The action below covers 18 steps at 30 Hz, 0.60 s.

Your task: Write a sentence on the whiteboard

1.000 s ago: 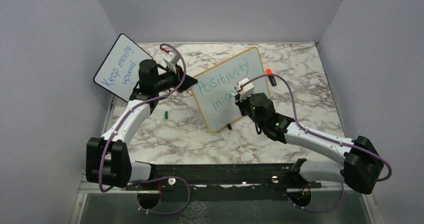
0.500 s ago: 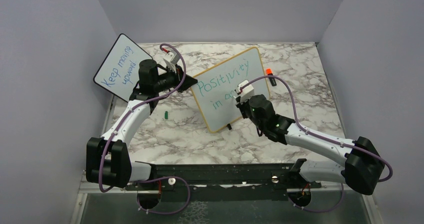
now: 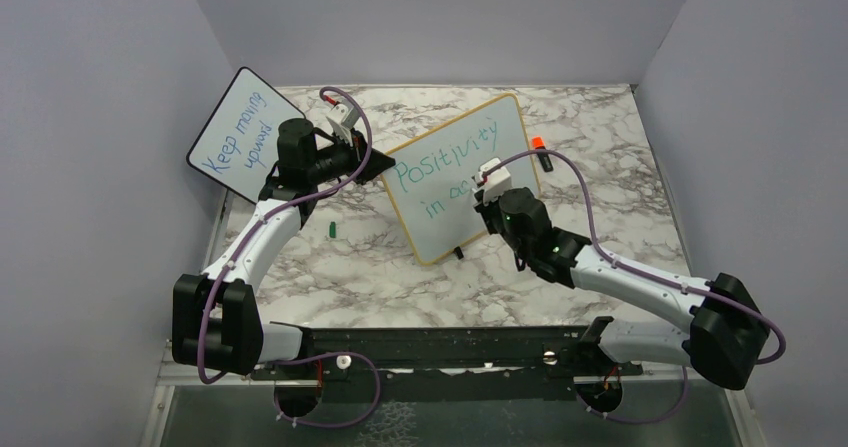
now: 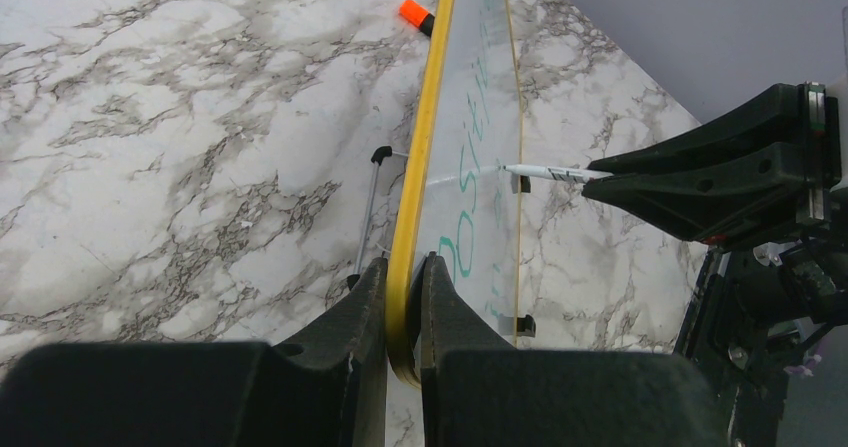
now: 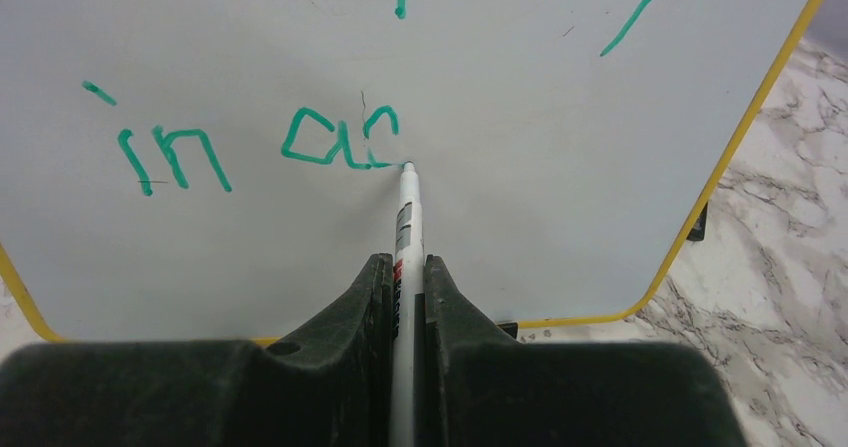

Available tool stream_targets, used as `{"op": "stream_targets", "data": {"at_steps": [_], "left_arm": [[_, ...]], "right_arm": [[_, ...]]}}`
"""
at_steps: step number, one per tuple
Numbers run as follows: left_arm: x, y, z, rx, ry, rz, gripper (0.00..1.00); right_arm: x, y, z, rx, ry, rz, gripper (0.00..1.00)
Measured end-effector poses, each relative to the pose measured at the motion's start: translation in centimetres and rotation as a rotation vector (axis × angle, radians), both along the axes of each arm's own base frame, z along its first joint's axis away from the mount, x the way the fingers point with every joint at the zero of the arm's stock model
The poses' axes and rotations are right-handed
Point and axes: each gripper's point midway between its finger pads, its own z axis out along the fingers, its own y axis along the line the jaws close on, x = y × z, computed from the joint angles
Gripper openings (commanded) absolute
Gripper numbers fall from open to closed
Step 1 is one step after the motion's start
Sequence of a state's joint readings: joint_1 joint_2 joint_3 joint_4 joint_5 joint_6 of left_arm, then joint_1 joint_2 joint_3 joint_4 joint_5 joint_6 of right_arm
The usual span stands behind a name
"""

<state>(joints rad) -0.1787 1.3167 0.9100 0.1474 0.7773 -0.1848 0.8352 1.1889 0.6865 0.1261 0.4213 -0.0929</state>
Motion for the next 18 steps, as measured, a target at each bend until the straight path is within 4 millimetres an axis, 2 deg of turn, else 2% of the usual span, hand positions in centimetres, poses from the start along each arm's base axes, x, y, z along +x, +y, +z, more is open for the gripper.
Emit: {"op": "stream_targets", "data": {"at_steps": [10, 18], "left_arm": [[0.0, 0.0, 0.0, 0.0, 0.0, 0.0, 0.0], [0.0, 0.0, 0.0, 0.0, 0.0, 0.0, 0.0]], "right_arm": [[0.7, -0.8, 1.3, 0.034, -0.027, -0.014, 0.0], [0.7, -0.3, 1.4, 0.041, -0.023, 0.017, 0.0]]}}
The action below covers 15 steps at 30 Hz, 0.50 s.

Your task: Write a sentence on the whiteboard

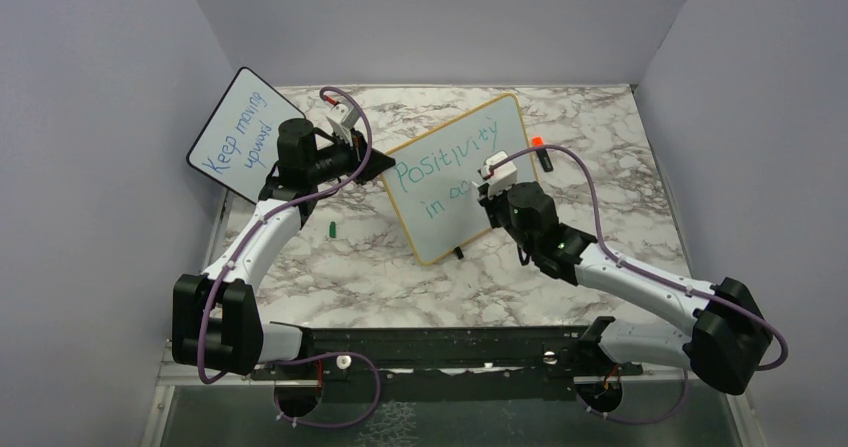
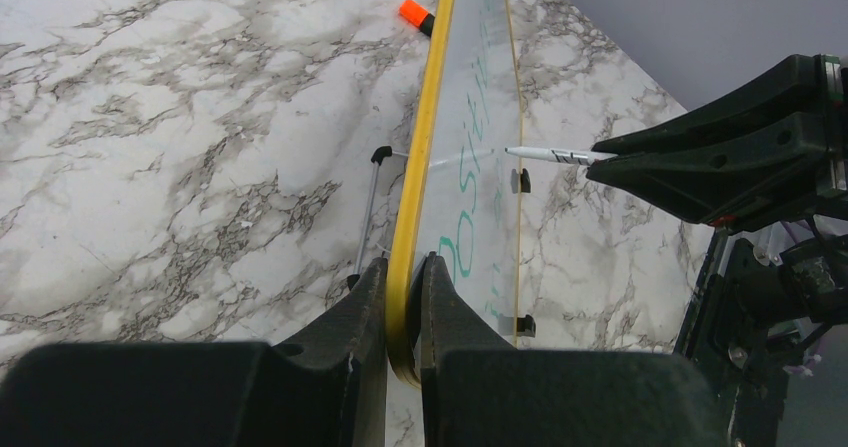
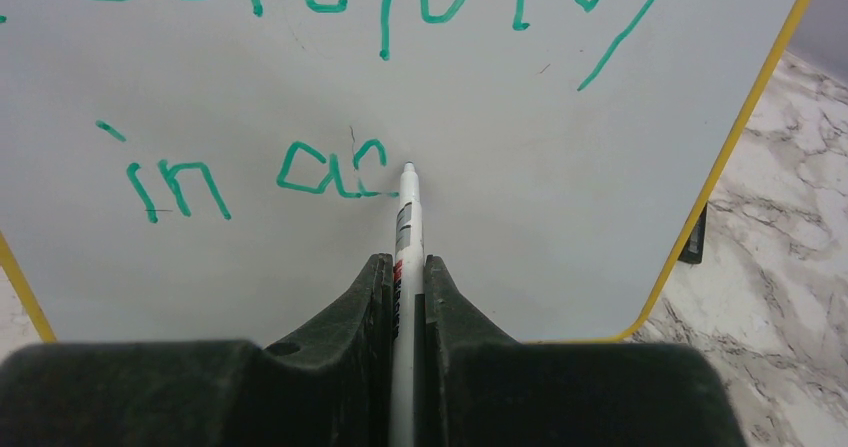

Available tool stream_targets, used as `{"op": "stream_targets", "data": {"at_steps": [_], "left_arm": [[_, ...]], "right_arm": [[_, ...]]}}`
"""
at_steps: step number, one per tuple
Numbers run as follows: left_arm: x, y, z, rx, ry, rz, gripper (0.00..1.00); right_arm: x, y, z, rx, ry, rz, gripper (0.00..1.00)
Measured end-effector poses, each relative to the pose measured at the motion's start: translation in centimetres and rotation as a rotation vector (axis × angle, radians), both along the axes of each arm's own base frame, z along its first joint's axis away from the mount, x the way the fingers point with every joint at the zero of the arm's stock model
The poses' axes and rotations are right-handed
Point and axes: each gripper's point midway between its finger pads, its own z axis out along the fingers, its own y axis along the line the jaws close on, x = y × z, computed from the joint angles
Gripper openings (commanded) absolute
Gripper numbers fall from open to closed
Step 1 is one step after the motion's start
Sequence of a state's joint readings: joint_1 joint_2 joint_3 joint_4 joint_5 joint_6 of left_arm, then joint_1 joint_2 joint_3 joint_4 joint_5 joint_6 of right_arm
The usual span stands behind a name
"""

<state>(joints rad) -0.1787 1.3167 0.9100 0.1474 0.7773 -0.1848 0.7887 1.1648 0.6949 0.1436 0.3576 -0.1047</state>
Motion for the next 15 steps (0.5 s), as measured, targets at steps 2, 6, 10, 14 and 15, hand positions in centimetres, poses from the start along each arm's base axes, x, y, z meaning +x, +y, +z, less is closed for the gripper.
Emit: {"op": "stream_targets", "data": {"at_steps": [2, 6, 10, 14, 15], "left_arm": [[0.0, 0.0, 0.0, 0.0, 0.0, 0.0, 0.0], [0.0, 0.0, 0.0, 0.0, 0.0, 0.0, 0.0], [0.0, 0.0, 0.0, 0.001, 0.0, 0.0, 0.0], [0.0, 0.0, 0.0, 0.001, -0.002, 0.0, 0.0], [0.0, 0.0, 0.0, 0.001, -0.002, 0.0, 0.0]], "right_arm": [[0.1, 0.0, 0.0, 0.003, -0.001, 0.004, 0.0], [0.5, 0.1, 0.0, 0.006, -0.004, 0.001, 0.0], [0.8, -0.1, -0.1, -0.003, -0.006, -0.002, 0.0], [1.3, -0.6, 0.1, -0.007, -0.017, -0.014, 0.0], [1.4, -0.7, 0.1, -0.007, -0.02, -0.018, 0.0]]}}
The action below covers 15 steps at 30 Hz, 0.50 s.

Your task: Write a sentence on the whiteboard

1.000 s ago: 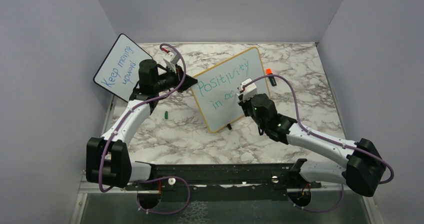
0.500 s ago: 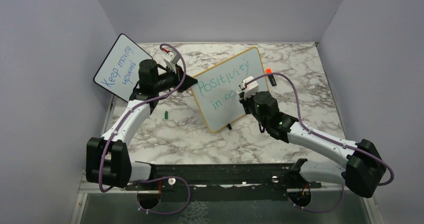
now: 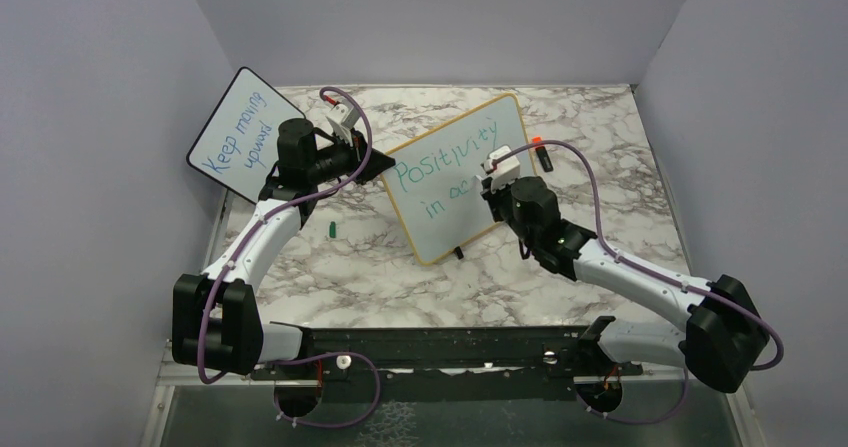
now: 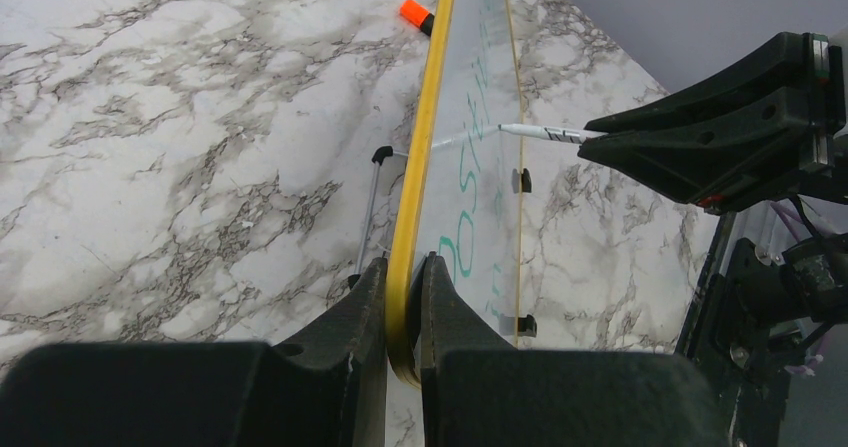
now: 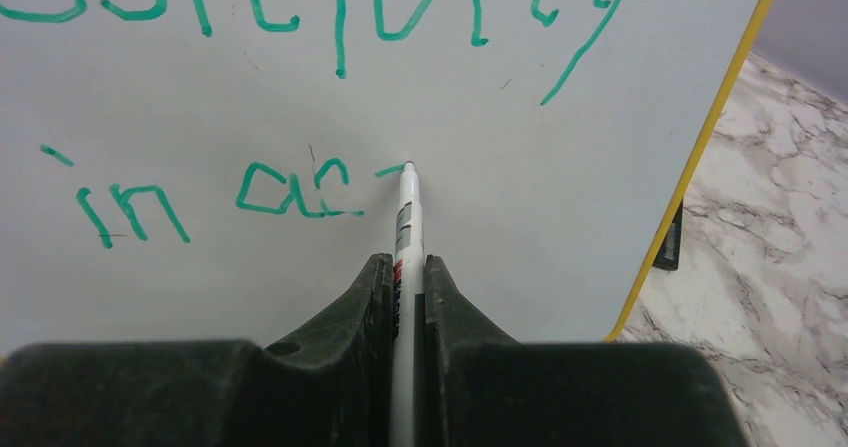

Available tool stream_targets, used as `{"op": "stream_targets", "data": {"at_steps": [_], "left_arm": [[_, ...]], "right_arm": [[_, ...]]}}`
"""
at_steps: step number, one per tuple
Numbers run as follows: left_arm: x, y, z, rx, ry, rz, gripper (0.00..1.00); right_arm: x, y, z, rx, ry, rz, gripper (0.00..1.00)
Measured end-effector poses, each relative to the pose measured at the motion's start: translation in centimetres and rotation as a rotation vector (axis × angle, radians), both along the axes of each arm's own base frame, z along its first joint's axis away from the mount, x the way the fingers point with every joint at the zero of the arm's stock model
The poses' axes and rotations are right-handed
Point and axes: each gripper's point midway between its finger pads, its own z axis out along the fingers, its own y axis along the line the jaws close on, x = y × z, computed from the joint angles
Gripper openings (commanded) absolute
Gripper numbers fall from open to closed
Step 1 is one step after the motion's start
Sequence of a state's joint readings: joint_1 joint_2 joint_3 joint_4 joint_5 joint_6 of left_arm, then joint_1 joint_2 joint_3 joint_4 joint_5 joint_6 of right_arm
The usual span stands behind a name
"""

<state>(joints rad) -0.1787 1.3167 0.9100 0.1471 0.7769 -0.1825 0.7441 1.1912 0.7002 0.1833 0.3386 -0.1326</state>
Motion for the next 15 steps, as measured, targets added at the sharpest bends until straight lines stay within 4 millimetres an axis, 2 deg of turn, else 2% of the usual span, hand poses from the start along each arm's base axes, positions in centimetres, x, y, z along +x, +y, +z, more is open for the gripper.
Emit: {"op": "stream_targets", "data": {"at_steps": [15], "left_arm": [[-0.01, 0.0, 0.0, 0.0, 0.0, 0.0, 0.0]], "right_arm": [[-0.03, -0.19, 0.67, 0.007, -0.012, 0.015, 0.0]]}}
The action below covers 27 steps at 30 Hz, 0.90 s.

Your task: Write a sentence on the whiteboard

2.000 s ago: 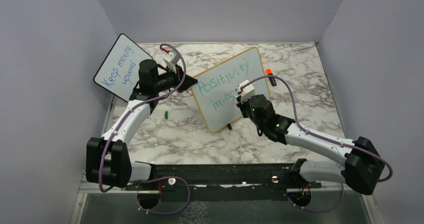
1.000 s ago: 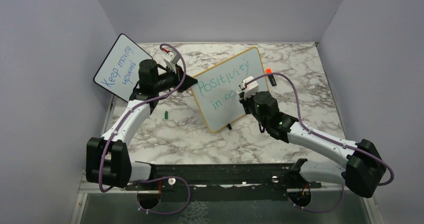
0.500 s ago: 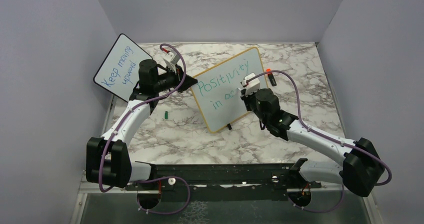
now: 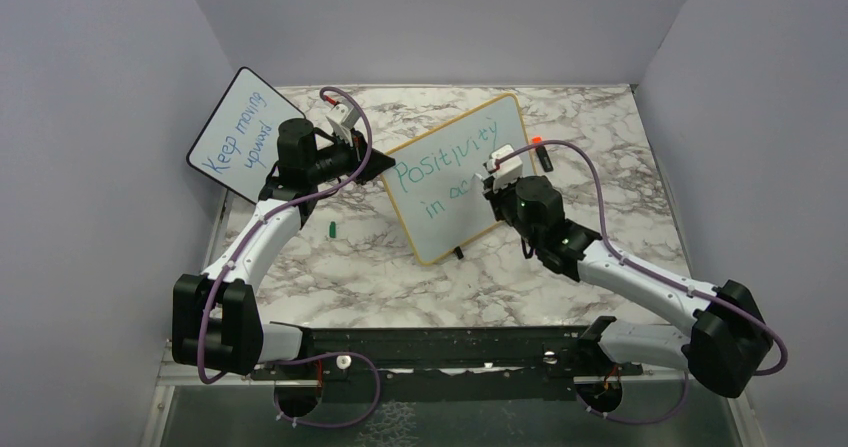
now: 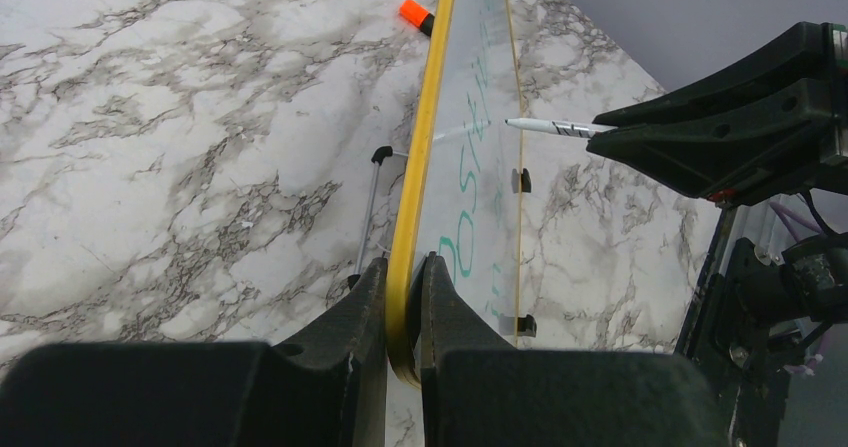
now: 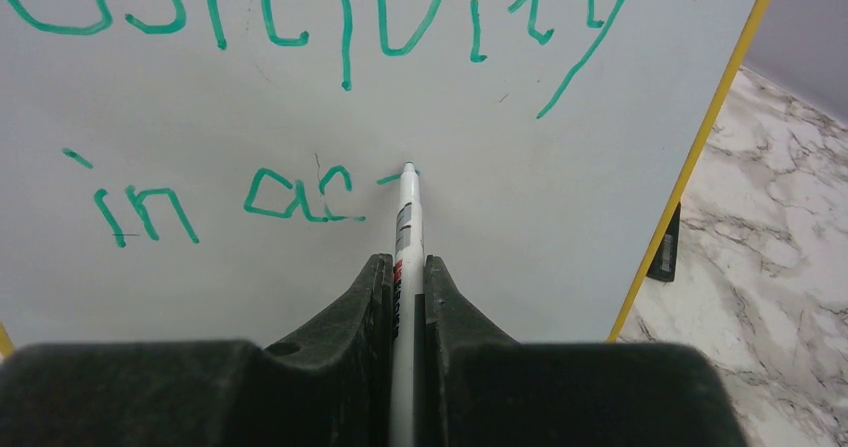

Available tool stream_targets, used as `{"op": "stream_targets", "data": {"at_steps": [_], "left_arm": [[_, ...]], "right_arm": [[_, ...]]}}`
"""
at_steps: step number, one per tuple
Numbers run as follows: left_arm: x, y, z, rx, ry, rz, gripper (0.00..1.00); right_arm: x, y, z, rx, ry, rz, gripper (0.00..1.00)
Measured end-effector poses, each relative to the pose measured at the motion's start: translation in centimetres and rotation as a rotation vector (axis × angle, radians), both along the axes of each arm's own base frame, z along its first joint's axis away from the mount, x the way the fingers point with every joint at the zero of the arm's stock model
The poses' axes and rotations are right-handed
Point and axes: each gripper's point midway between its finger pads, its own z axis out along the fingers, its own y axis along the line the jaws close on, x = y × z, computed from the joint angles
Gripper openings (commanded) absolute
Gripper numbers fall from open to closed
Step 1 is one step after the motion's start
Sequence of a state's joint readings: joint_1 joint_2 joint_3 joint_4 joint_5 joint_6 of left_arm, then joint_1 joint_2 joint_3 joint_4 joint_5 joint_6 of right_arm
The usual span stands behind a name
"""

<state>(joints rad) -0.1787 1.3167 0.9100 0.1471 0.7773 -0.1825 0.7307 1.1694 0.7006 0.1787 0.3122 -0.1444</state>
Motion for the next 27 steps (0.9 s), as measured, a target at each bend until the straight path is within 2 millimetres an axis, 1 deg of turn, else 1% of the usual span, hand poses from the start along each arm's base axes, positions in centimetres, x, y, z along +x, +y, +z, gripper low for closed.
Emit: {"op": "stream_targets", "data": {"at_steps": [9, 16, 27], "left_arm": [[0.0, 0.0, 0.0, 0.0, 0.0, 0.0, 0.0], [0.0, 0.0, 0.0, 0.0, 0.0, 0.0, 0.0], [0.0, 0.0, 0.0, 0.0, 0.0, 0.0, 0.0]], "right_arm": [[0.1, 0.5, 1.0, 0.015, -0.017, 0.021, 0.0], [0.4, 0.7, 0.1, 0.001, 0.0, 0.021, 0.0], [0.3, 0.6, -0.1, -0.005, 0.007, 0.021, 0.0]]}}
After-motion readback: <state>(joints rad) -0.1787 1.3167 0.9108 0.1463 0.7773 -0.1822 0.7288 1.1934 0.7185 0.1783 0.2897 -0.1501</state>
